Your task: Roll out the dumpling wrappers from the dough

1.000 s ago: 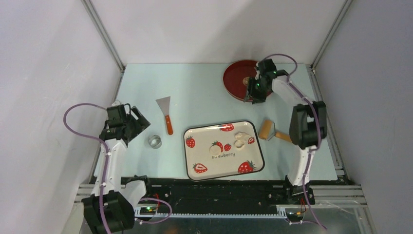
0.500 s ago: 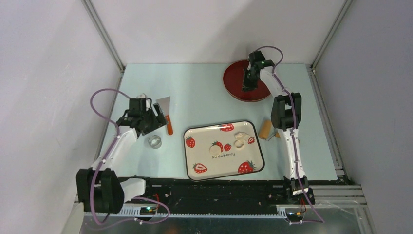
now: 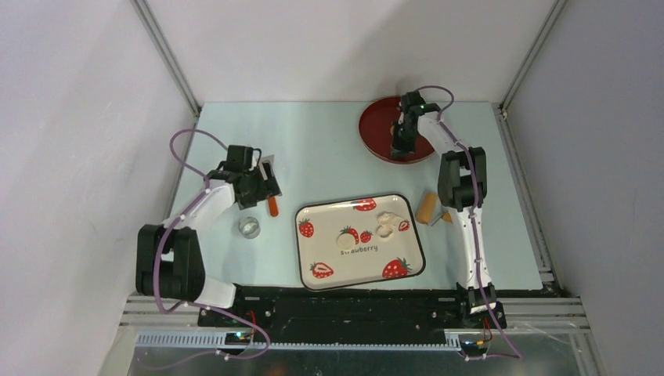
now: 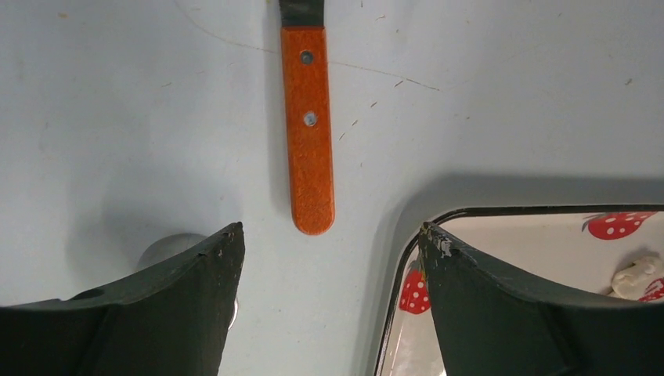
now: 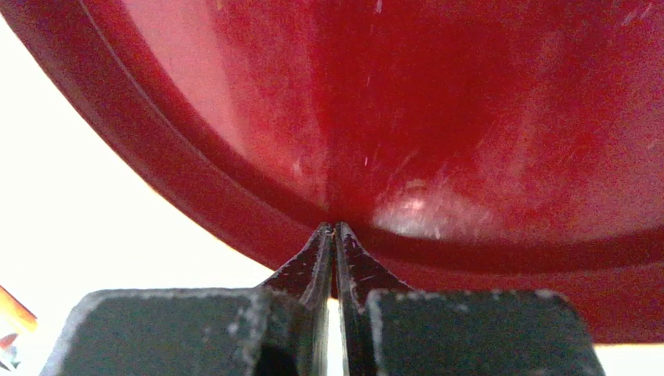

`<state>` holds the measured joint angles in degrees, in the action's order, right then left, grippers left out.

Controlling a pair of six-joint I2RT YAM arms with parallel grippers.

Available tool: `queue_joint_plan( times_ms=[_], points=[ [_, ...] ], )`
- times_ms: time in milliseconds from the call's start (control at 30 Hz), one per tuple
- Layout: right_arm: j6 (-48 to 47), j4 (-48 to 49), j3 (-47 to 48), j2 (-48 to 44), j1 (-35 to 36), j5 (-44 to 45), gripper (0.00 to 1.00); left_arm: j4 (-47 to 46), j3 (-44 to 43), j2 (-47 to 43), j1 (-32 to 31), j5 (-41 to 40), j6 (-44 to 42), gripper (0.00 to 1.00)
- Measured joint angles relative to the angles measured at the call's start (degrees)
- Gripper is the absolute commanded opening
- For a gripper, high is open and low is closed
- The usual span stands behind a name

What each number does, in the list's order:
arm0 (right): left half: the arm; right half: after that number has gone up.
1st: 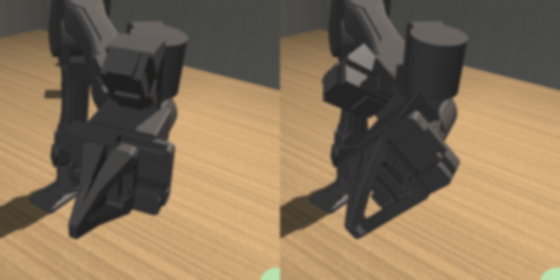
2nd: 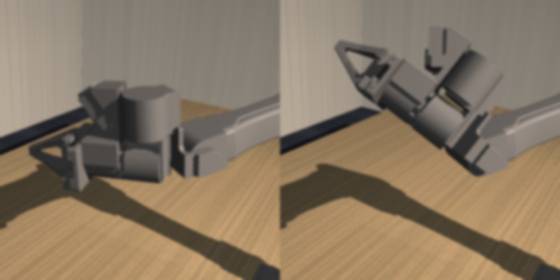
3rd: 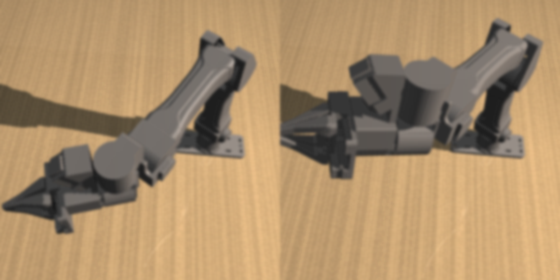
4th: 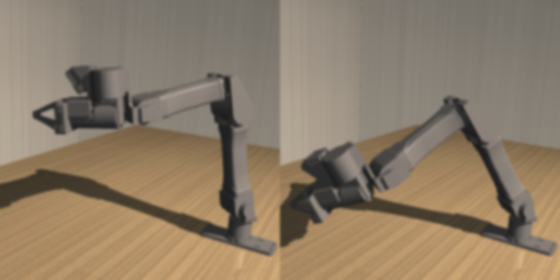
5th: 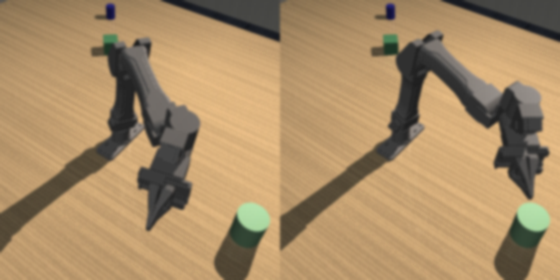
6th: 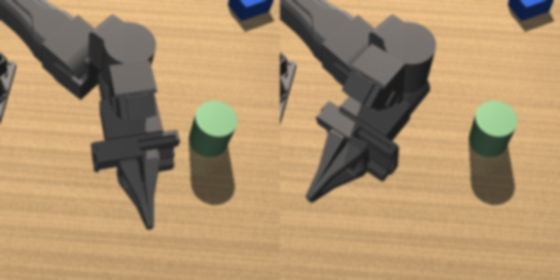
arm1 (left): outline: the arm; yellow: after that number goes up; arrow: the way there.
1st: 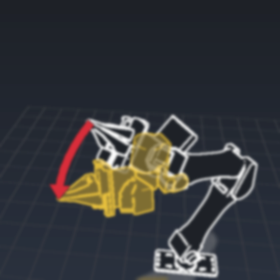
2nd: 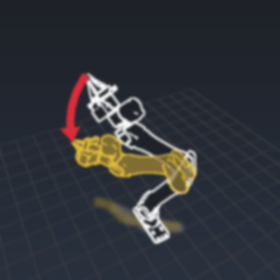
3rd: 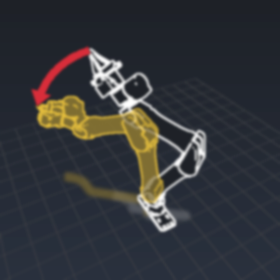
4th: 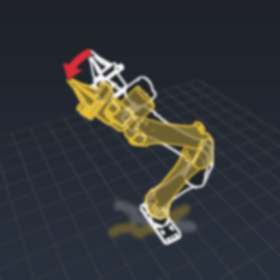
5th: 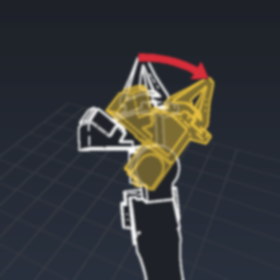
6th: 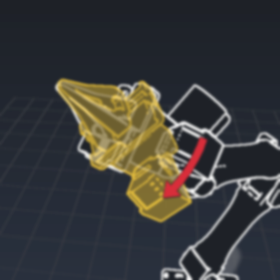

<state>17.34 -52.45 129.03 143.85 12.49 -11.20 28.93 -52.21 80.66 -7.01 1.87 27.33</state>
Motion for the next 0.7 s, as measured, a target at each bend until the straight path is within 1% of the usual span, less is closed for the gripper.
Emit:
queue_joint_plan(
  times_ms=[133, 367, 433, 533, 600, 700],
  points=[
    [-0.04, 1.66, -7.34, -4.11, 0.87, -0.35, 0.09, -0.39, -1.81, 4.48, -1.31, -0.72, -0.04, 0.85],
    [0.02, 3.39, -17.77, -9.97, 2.4, -2.03, 0.08, -0.07, -4.85, 13.09, -2.62, -3.87, -0.44, 0.77],
    [0.02, 3.56, -20.72, -11.69, 2.91, -2.56, 0.09, 0.17, -6.36, 15.52, -2.62, -4.74, -0.44, 0.73],
    [0.15, 3.56, -24.79, -14.03, 3.67, -3.48, 0.09, 0.48, -8.37, 18.29, -2.62, -5.4, -0.46, 0.63],
    [0.2, 3.52, -27.39, -15.58, 4.24, -3.91, 0.09, 0.68, -9.29, 19.54, -2.62, -5.88, -0.48, 0.59],
    [0.5, 3.39, -30.36, -17.29, 5.11, -4.46, 0.09, 1.97, -10.4, 20.39, -2.64, -6.58, -0.55, 0.56]
  ],
)
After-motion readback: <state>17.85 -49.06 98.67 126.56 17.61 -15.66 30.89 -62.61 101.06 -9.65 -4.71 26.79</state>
